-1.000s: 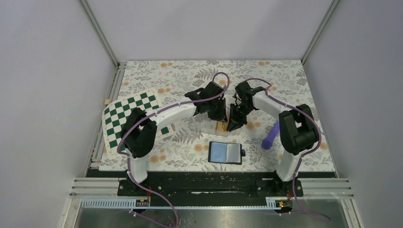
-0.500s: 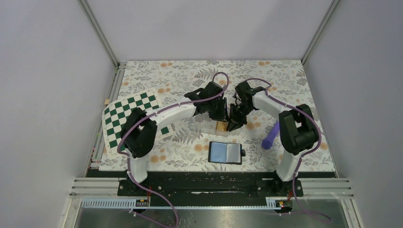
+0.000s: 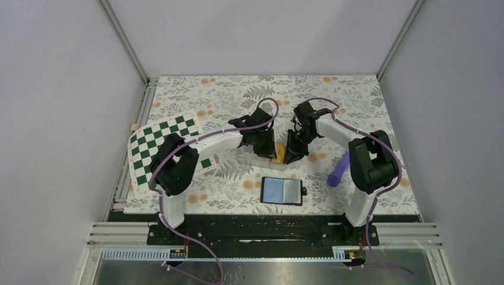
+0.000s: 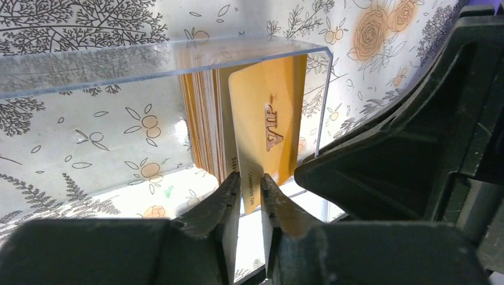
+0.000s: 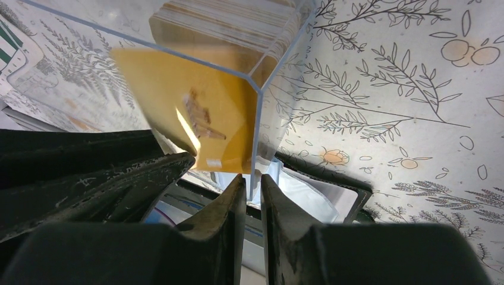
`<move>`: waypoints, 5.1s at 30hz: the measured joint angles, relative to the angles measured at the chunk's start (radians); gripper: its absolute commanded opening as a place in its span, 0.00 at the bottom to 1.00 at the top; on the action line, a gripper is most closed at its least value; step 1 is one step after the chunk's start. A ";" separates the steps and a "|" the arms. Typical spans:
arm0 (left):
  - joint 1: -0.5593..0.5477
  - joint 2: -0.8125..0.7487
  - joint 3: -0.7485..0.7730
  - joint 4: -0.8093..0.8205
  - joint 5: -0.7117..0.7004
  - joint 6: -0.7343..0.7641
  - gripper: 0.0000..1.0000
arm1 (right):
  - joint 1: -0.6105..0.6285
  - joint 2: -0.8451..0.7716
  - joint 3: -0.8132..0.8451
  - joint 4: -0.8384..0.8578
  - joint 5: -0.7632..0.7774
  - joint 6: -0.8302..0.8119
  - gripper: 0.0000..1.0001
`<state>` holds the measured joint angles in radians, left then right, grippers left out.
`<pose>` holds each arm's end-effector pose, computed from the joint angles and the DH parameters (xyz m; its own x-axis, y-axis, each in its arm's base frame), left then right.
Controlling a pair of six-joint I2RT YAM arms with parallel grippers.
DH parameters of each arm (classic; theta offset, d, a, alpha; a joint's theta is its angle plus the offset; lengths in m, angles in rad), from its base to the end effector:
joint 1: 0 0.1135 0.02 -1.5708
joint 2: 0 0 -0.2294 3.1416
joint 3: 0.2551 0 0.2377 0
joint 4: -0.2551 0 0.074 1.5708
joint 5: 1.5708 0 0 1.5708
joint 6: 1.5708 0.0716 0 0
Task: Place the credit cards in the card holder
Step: Pick up the credit card from the storage box, then insert the credit card into the card holder.
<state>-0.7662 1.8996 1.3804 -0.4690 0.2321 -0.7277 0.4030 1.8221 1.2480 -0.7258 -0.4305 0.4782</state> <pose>0.2787 -0.2910 0.1486 -0.9588 0.0243 -0.2831 0.1718 0.8432 -0.5094 0.3010 0.1608 0.1272 -0.9982 0.0291 -0.0525 0.0003 0.8772 0.4801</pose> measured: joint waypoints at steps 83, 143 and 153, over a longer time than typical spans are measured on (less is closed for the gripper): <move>0.068 -0.882 -0.768 0.604 0.344 -0.391 0.47 | 0.059 -0.678 -0.436 0.674 -0.486 0.425 0.00; -0.015 -0.296 -0.753 0.502 0.217 -0.215 0.07 | -0.004 -0.611 -0.811 0.658 -0.056 0.210 0.00; -0.020 -0.294 -0.753 0.502 0.207 -0.216 0.00 | -0.005 -0.599 -0.810 0.634 -0.085 0.195 0.00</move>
<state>-0.7864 1.6058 0.6273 0.0330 0.4393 -0.9432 0.3985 1.2228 0.4381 -0.0921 -0.5152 0.6731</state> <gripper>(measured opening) 0.018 0.021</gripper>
